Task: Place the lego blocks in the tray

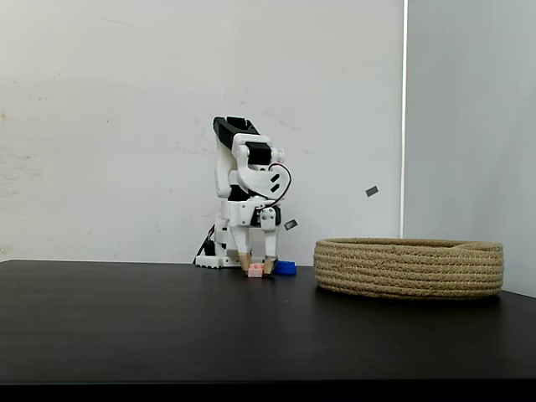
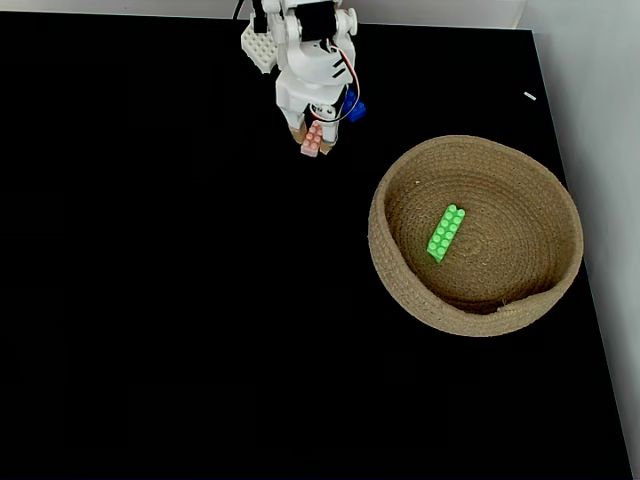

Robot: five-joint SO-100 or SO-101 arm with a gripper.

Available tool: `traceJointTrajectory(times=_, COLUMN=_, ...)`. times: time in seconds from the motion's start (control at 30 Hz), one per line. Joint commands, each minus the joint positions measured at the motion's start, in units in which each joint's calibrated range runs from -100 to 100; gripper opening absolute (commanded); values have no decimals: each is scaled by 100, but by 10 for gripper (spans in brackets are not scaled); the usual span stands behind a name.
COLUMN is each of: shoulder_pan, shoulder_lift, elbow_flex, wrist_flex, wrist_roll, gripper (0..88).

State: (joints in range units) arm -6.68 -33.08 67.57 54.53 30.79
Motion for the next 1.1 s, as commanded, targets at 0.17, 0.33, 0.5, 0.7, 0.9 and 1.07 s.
traceJointTrajectory(times=0.17, shoulder_pan=-148, shoulder_lift=-252, elbow_flex=-1316, wrist_flex=974, wrist_roll=-127, gripper=0)
traceJointTrajectory(times=0.33, shoulder_pan=-387, shoulder_lift=-63, elbow_flex=-3268, wrist_flex=1732, wrist_roll=-142, gripper=0)
traceJointTrajectory(times=0.5, shoulder_pan=-816, shoulder_lift=677, elbow_flex=-4992, wrist_flex=1823, wrist_roll=-200, gripper=0)
traceJointTrajectory(times=0.7, shoulder_pan=-1303, shoulder_lift=1769, elbow_flex=-5940, wrist_flex=1440, wrist_roll=-274, gripper=0)
traceJointTrajectory(times=0.9, shoulder_pan=-1624, shoulder_lift=2749, elbow_flex=-6697, wrist_flex=1107, wrist_roll=-244, gripper=0)
traceJointTrajectory(times=1.07, shoulder_pan=-1756, shoulder_lift=3299, elbow_flex=-7007, wrist_flex=807, wrist_roll=-239, gripper=1)
